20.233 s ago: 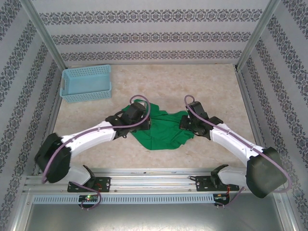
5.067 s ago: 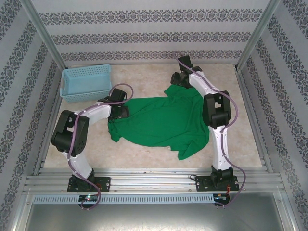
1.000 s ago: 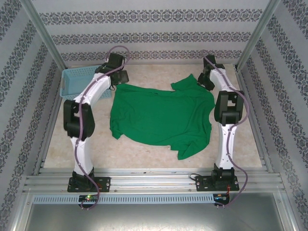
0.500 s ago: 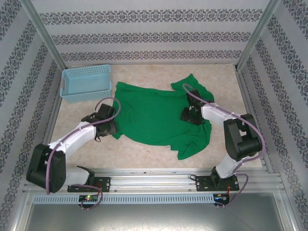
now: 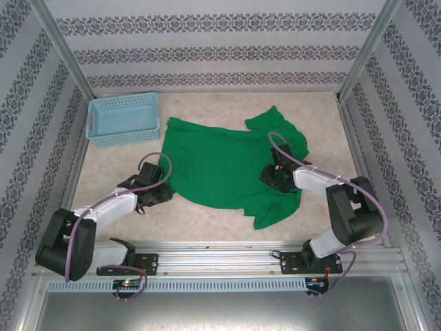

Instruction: Fold the inside-out t-shirt

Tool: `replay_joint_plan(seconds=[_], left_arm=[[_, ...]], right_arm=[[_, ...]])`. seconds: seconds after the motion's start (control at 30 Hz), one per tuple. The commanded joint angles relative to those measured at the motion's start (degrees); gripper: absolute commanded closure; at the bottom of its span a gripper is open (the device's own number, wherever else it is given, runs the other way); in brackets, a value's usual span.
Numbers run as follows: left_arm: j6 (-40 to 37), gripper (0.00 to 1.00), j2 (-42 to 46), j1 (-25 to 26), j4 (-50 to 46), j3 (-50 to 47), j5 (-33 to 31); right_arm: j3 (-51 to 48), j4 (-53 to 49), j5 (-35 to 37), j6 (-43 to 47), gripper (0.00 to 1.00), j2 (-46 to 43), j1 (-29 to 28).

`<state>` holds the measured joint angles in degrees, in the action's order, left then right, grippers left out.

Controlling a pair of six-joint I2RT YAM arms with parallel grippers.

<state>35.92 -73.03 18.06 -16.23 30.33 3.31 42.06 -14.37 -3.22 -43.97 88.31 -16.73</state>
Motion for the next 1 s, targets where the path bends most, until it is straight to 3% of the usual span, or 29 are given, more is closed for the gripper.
replay_joint_plan(seconds=[0.0,0.37,0.73,0.87,0.97], left_arm=[[0.0,0.60,-1.9,0.7,4.6,-0.4,0.8],[1.2,1.00,-1.0,0.6,1.9,0.5,-5.4],[1.6,1.00,16.9,0.4,-1.8,-2.8,-16.4],[-0.5,1.00,15.9,0.4,0.4,-2.2,-12.1],[-1.2,1.00,12.7,0.5,2.2,-1.6,-8.9]], right_arm=[[-1.1,1.4,-2.3,-3.0,0.50,2.7,1.6],[10.0,-1.3,-3.7,-2.4,0.52,10.8,5.2],[23.2,-5.9,-1.4,-0.8,0.54,19.1,9.5],[27.1,-7.1,-2.3,1.9,0.54,21.1,11.7],[28.7,-10.8,-0.3,5.6,0.53,17.8,11.7]])
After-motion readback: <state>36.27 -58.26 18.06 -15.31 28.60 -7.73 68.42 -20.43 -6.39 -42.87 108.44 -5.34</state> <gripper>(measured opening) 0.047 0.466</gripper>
